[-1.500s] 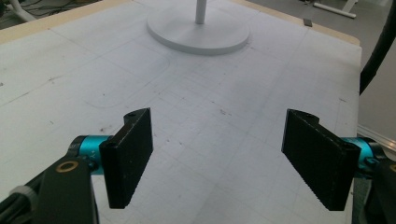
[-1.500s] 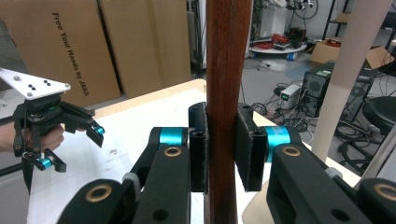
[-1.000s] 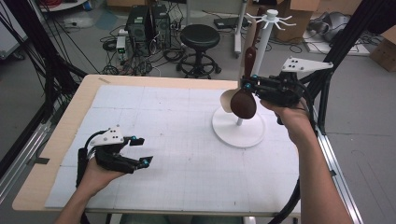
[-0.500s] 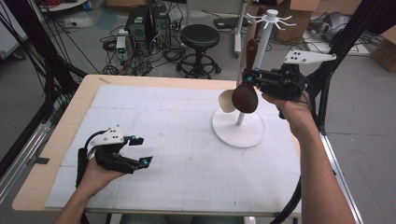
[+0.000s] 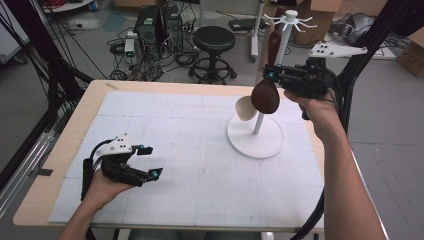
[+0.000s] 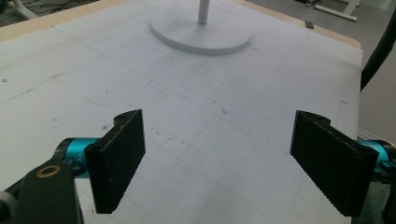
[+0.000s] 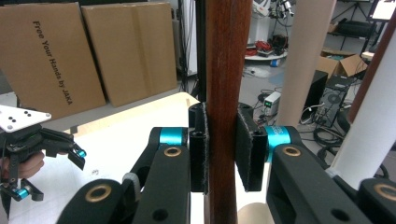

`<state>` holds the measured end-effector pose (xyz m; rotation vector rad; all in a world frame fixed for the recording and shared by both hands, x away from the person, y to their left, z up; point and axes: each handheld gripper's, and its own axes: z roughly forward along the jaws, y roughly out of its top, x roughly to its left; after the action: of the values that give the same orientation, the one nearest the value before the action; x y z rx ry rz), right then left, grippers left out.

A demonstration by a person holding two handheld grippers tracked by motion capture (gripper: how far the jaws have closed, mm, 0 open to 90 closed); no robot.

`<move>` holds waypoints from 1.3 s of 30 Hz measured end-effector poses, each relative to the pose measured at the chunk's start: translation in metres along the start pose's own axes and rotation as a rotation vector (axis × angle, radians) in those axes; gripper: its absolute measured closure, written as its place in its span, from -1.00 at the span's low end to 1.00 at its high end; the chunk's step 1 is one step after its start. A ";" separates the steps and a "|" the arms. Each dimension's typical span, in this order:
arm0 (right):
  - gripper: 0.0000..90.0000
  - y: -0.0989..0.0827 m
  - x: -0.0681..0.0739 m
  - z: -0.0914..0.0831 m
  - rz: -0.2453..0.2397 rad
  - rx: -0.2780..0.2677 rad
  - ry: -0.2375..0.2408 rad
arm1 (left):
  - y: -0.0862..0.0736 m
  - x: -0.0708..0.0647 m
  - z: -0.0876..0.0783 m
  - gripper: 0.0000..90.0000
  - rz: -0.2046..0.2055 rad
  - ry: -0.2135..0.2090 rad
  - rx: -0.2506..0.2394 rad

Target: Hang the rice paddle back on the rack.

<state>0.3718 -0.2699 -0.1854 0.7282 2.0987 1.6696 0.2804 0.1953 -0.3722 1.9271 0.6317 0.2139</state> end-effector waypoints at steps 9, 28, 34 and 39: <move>0.73 0.005 -0.008 -0.003 0.021 0.005 -0.024 | 0.000 0.000 0.000 -0.69 -0.002 0.010 0.002; 0.73 0.010 -0.017 -0.001 0.047 0.005 -0.059 | 0.000 0.002 -0.002 -0.85 -0.015 0.021 -0.007; 0.73 0.007 -0.019 -0.001 0.060 0.011 -0.072 | 0.000 0.002 -0.002 -0.85 -0.019 0.019 -0.008; 0.71 0.005 -0.020 -0.001 0.053 0.012 -0.087 | 0.000 0.002 -0.003 -0.85 -0.019 0.023 -0.008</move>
<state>0.3882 -0.2815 -0.1806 0.8522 2.0479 1.6231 0.2812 0.1984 -0.3714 1.9129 0.6635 0.2266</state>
